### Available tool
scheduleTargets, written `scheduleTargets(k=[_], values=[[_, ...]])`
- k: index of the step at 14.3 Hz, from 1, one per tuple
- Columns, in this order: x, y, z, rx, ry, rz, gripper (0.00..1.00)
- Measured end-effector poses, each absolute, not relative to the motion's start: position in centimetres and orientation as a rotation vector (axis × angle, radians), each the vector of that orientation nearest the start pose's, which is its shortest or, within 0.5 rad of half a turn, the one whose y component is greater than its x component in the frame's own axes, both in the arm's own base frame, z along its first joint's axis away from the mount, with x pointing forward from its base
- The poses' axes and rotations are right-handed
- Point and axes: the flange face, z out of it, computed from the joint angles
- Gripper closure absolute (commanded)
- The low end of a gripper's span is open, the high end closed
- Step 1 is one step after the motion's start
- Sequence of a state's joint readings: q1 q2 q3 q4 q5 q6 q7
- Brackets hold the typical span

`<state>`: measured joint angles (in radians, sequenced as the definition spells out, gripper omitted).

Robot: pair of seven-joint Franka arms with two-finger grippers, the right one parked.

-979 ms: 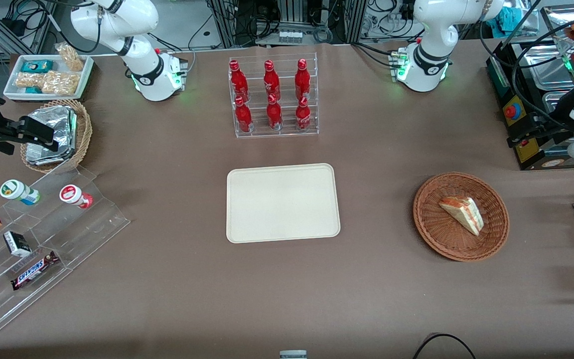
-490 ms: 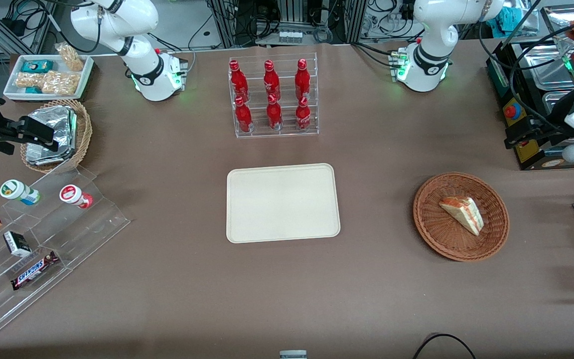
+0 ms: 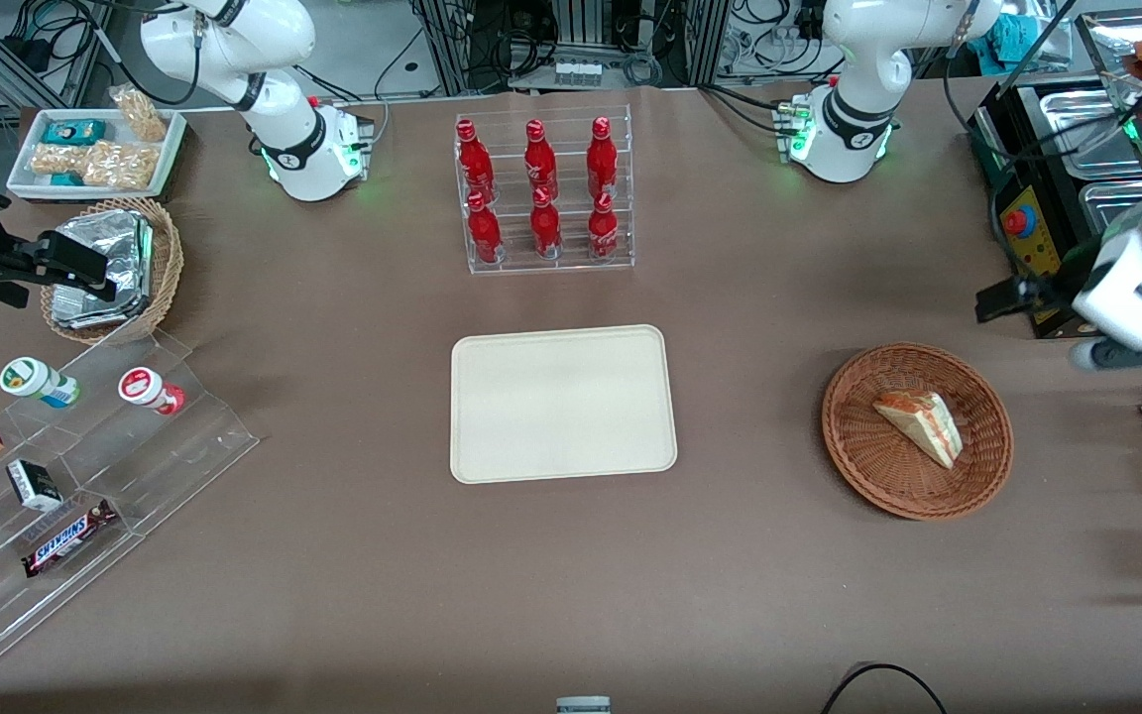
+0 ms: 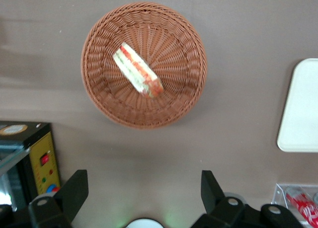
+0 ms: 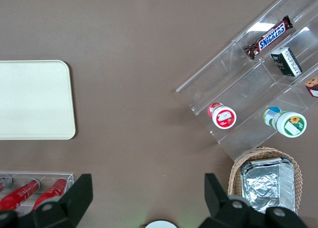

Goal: Place sandwich from basket to tray
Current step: 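Lower the open left gripper over the sandwich in the basket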

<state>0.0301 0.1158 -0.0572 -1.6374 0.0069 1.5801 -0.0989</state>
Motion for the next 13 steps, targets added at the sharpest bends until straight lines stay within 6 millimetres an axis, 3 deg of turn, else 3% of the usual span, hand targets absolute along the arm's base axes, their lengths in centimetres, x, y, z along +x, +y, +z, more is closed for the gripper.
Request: scheduleTargets(k=[5, 9, 11, 13], values=[[59.0, 0.4, 43.4, -3.126, -0.158, 0.162, 0.0], [58.5, 0.9, 38.2, -3.132, -0.181, 0.063, 0.0], [58.1, 1.2, 36.4, -3.127, -0.303, -0.004, 0.0], [57.4, 2.0, 34.6, -3.098, -0.545, -0.039, 0.0]])
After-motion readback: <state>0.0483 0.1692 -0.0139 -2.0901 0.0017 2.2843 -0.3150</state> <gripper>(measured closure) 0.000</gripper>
